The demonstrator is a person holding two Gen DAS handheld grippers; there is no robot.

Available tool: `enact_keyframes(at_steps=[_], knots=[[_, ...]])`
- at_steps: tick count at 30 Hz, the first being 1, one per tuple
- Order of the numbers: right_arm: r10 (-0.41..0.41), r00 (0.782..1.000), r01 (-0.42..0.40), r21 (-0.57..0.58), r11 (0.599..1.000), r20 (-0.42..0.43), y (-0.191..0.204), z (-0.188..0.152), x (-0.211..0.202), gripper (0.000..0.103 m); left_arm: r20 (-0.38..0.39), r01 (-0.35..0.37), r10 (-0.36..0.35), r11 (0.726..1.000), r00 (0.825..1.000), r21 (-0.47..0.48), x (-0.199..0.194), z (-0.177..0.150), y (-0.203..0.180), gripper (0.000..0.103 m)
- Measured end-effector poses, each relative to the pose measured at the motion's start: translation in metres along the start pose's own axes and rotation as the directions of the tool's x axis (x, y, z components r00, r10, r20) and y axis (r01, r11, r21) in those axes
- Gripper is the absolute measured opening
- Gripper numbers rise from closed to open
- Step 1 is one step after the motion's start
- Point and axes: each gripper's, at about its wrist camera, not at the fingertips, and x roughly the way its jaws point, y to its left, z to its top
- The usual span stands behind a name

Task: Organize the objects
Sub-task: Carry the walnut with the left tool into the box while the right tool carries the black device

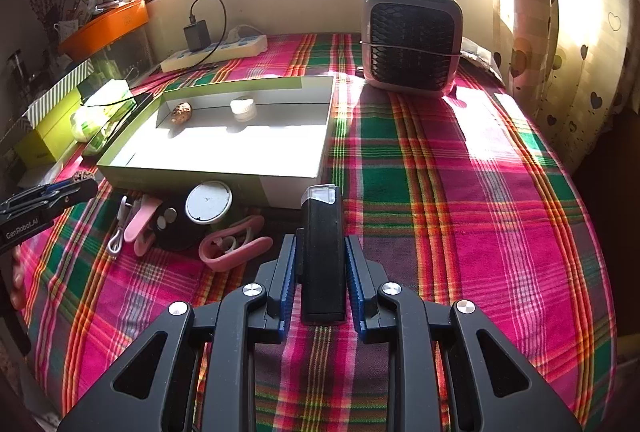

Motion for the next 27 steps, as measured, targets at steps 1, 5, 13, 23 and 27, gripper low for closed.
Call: enact_keyframes(at_steps=[1, 5, 13, 23, 27], knots=[[-0.001, 1.0, 0.001, -0.004, 1.0, 0.001, 0.001, 0.002, 0.0, 0.024, -0.002, 0.011, -0.011, 1.0, 1.0, -0.003, 0.001, 0.002, -0.001, 0.028], [0.011, 1.0, -0.011, -0.015, 1.0, 0.011, 0.004, 0.011, -0.001, 0.024, -0.008, 0.028, -0.028, 1.0, 1.0, 0.006, 0.006, 0.012, -0.005, 0.028], [0.041, 0.999, -0.04, -0.029, 0.999, 0.02, 0.01, 0.03, 0.004, 0.024, 0.011, 0.042, -0.043, 0.998, 0.999, 0.052, 0.012, 0.033, -0.021, 0.028], [0.069, 0.998, -0.069, -0.054, 0.996, -0.004, 0.019, 0.063, 0.024, 0.024, 0.0, 0.047, -0.048, 0.994, 0.999, 0.096, 0.037, 0.061, -0.032, 0.028], [0.075, 0.997, -0.076, -0.046, 0.996, -0.028, 0.021, 0.076, 0.039, 0.024, -0.01, 0.053, -0.052, 0.994, 0.999, 0.1, 0.051, 0.072, -0.035, 0.028]])
